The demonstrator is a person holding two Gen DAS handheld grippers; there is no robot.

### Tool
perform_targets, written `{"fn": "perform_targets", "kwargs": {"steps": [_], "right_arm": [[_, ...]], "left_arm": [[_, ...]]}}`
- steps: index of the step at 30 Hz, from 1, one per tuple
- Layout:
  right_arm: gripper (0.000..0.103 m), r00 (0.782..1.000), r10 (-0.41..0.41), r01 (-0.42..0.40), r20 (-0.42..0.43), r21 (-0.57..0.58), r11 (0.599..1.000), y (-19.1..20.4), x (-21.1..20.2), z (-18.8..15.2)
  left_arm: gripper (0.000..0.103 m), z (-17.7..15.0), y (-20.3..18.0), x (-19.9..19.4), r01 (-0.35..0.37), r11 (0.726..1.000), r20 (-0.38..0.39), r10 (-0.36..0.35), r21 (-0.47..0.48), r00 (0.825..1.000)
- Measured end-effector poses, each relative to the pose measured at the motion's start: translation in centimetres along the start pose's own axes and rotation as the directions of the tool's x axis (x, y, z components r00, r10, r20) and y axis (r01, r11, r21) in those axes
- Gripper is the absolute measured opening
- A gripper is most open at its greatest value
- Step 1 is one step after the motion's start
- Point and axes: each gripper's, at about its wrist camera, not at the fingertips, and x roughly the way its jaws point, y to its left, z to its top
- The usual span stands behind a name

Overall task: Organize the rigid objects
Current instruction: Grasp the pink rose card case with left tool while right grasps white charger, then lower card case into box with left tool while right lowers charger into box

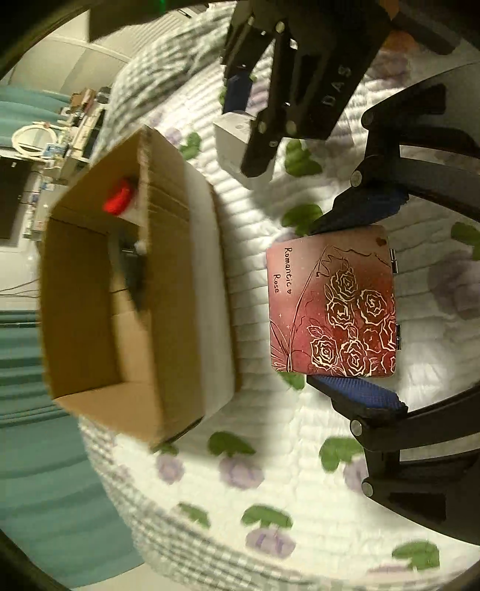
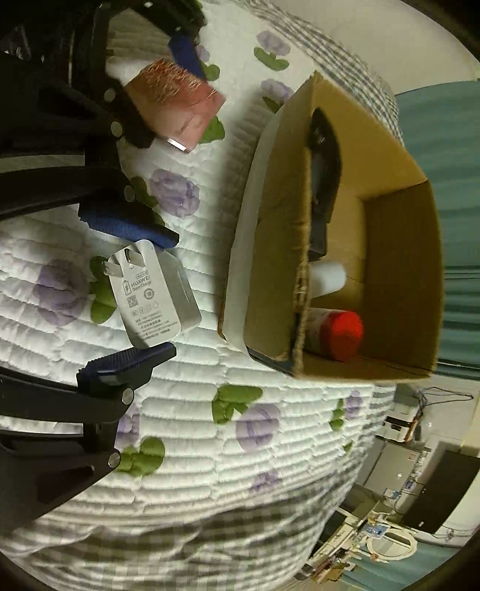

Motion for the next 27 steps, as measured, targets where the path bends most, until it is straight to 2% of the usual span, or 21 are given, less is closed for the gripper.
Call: {"fn": "perform_targets", "kwargs": {"steps": [6,9,15,21,27], "right_arm": [[0.052,0.998,-0.013,0.014,0.058,-0.002,1.0,0.1,-4.6,0.8],[0.052,0.994,-0.019,0.02,0.104,-0.005,1.0,0.4,-7.6,1.5],[0.052,0.979,-0.023,0.025,0.205,-0.01,1.0,1.9,-12.9,5.1],[0.052,0.953,-0.026,0.031,0.303,-0.01,0.999,1.9,-16.6,9.3],[0.052,0.946,-0.024,0.03,0.323,-0.013,0.999,2.1,-15.8,12.8]], "left_arm": [[0.072,0.0,0.6,-5.4,0.006,1.0,0.102,-0.005,-0.003,0.995],[0.072,1.7,0.1,-7.0,0.008,1.0,0.156,-0.008,-0.003,0.988],[0.072,5.2,0.8,-11.4,-0.003,1.0,0.26,-0.001,0.016,0.966],[0.073,8.8,1.6,-12.9,-0.028,0.999,0.323,0.021,0.017,0.946],[0.073,12.8,2.0,-10.9,-0.067,0.997,0.341,0.054,0.026,0.939]]}}
